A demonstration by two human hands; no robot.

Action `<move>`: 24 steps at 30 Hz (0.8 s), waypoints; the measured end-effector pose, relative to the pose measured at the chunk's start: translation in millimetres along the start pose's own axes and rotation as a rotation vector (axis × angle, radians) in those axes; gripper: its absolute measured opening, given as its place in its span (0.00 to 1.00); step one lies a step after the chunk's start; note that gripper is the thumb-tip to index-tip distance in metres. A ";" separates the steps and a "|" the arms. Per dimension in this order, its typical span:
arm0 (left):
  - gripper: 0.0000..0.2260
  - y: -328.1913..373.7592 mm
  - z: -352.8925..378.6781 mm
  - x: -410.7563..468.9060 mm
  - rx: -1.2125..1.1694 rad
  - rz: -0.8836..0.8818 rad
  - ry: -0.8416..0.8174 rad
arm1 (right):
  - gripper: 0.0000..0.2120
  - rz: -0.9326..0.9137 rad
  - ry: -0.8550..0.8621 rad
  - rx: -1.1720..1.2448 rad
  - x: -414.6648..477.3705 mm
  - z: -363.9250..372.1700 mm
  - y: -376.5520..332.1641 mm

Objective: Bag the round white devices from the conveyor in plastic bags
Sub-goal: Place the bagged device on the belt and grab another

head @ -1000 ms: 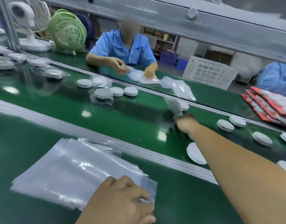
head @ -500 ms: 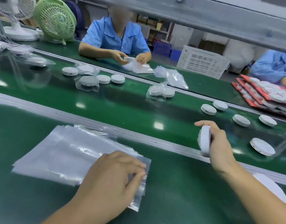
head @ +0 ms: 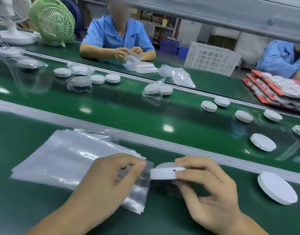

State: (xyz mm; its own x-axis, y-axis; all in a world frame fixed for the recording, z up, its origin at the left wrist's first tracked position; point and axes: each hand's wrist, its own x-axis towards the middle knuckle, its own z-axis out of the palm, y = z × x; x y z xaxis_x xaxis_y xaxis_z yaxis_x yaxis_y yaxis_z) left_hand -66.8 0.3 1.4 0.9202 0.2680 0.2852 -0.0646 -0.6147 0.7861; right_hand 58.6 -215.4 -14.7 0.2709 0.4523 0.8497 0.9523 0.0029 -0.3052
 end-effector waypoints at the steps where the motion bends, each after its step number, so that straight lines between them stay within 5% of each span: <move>1: 0.12 -6.0 -4.1 1.9 0.099 0.037 -0.032 | 0.10 0.054 0.039 0.010 -2.6 -1.7 2.0; 7: 0.17 -19.8 3.9 2.3 0.403 0.129 -0.296 | 0.14 0.351 0.155 0.086 -9.5 -2.3 12.7; 12: 0.11 -14.5 6.6 0.4 0.443 0.198 -0.191 | 0.09 0.207 0.077 0.044 -11.0 0.1 10.5; 19: 0.05 -5.9 4.5 0.0 0.166 -0.003 0.057 | 0.09 -0.172 -0.129 -0.045 -11.2 4.1 5.8; 22: 0.07 1.3 1.7 0.1 -0.086 -0.112 -0.029 | 0.06 -0.088 -0.061 0.022 -7.4 7.6 -4.4; 24: 0.19 8.1 1.6 -0.7 -0.333 -0.124 -0.216 | 0.03 0.149 0.061 0.090 -1.9 10.2 -15.5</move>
State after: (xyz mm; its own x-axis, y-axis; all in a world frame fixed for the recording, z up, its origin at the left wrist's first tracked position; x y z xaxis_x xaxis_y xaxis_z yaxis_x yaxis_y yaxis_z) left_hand -67.3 -6.1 6.6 0.9865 0.1412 0.0833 -0.0368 -0.3041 0.9519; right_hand 41.9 -207.2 -16.0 0.4192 0.3983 0.8159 0.8852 0.0207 -0.4648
